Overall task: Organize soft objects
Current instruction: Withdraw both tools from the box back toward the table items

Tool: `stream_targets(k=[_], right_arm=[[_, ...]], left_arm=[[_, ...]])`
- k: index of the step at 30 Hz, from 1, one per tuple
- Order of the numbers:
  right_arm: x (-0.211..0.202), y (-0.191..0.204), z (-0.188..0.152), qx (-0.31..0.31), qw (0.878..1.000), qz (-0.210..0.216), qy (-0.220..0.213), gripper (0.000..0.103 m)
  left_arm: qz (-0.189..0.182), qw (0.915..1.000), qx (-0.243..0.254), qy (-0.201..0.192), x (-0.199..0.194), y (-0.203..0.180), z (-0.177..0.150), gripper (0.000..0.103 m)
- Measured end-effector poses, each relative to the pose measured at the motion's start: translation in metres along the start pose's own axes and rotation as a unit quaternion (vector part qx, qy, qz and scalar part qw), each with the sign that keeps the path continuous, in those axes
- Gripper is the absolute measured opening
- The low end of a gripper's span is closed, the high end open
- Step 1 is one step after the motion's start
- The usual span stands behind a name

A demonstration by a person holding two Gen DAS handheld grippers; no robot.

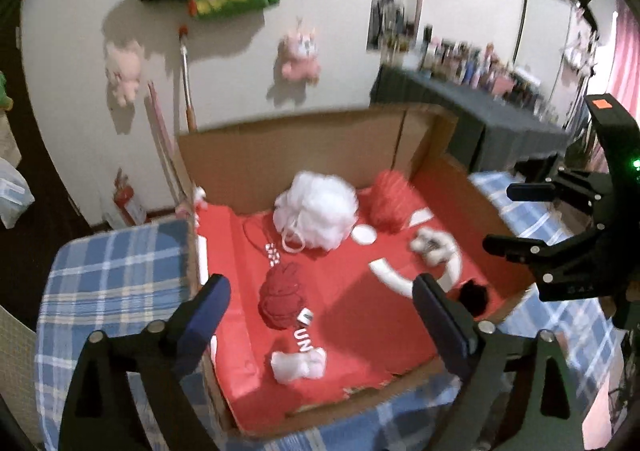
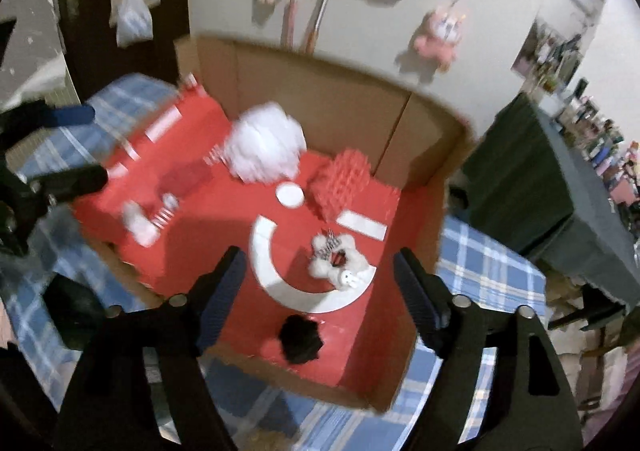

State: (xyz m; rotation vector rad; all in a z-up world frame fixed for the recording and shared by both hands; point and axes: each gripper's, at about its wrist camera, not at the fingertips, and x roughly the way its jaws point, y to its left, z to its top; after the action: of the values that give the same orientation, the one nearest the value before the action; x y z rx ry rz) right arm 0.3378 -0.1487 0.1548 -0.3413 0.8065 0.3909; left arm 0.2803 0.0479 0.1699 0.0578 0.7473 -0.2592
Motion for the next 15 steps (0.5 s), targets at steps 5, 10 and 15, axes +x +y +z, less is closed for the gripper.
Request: stream_targets(k=[5, 10, 15], right_arm=[[-0.074, 0.018, -0.021, 0.012, 0.996, -0.003, -0.084, 0.089], [-0.136, 0.035, -0.051, 0.036, 0.989, 0.001, -0.147, 0.096], [-0.184, 0.055, -0.085, 0.040, 0.979, -0.026, -0.197, 0.098]], left_arm=[[0.018, 0.9976, 0.010, -0.066, -0.062, -0.026, -0.016, 0.102], [0.015, 0.9927, 0.014, -0.119, -0.117, -0.047, -0.037, 0.102], [0.003, 0.9869, 0.015, -0.160, -0.161, -0.067, -0.064, 0.103]])
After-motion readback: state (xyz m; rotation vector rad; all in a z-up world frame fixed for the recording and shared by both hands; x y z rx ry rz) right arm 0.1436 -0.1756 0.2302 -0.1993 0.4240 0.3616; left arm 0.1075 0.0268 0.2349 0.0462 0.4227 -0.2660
